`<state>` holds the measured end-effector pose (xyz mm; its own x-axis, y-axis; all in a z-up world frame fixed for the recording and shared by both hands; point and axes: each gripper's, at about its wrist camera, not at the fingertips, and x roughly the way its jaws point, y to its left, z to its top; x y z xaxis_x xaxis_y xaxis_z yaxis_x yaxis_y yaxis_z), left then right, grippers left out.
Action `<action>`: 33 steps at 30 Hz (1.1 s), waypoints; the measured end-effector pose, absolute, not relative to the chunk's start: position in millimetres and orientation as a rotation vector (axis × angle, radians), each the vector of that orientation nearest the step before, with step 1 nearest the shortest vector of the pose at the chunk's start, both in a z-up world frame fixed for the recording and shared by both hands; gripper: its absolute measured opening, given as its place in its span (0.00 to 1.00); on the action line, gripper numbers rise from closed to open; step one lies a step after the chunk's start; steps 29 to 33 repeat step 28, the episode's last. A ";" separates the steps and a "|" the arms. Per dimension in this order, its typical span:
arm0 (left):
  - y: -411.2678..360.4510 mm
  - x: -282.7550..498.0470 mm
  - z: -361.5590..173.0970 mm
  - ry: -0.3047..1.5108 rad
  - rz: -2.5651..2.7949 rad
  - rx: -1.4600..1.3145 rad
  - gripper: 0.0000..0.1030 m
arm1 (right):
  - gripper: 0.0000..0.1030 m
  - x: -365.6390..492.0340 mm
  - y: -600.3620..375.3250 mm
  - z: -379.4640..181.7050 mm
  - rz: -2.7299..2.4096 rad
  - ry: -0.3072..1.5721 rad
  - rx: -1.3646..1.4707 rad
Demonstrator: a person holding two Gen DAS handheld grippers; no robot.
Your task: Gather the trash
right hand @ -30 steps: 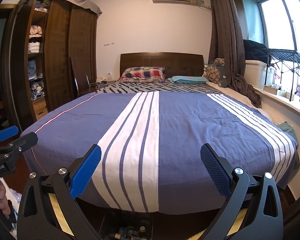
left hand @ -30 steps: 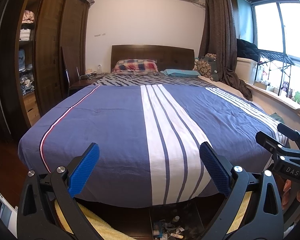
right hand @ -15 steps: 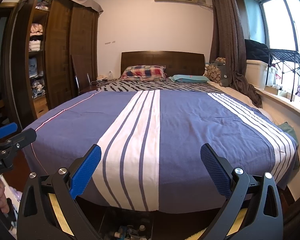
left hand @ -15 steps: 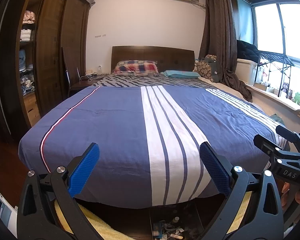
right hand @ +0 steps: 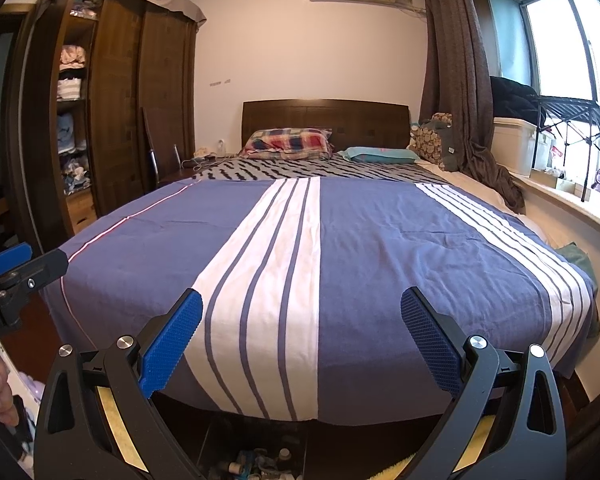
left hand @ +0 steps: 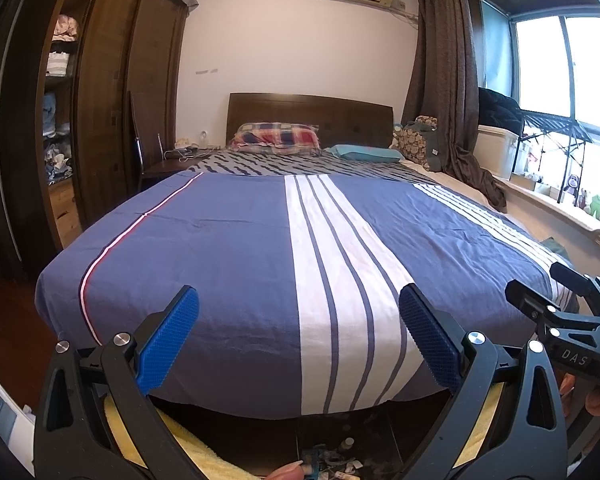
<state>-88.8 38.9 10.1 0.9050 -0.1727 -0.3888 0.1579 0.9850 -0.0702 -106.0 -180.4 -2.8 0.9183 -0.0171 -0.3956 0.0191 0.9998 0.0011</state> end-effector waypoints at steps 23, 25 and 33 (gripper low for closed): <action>38.0 -83.7 8.5 0.415 -0.165 -0.023 0.92 | 0.97 -101.6 -181.1 -7.8 -0.019 0.423 0.016; 37.9 -82.7 8.8 0.416 -0.163 -0.022 0.92 | 0.97 -101.1 -181.0 -7.8 -0.019 0.424 0.015; 37.5 -79.4 7.5 0.425 -0.167 -0.024 0.92 | 0.97 -97.8 -182.6 -8.3 -0.019 0.426 0.012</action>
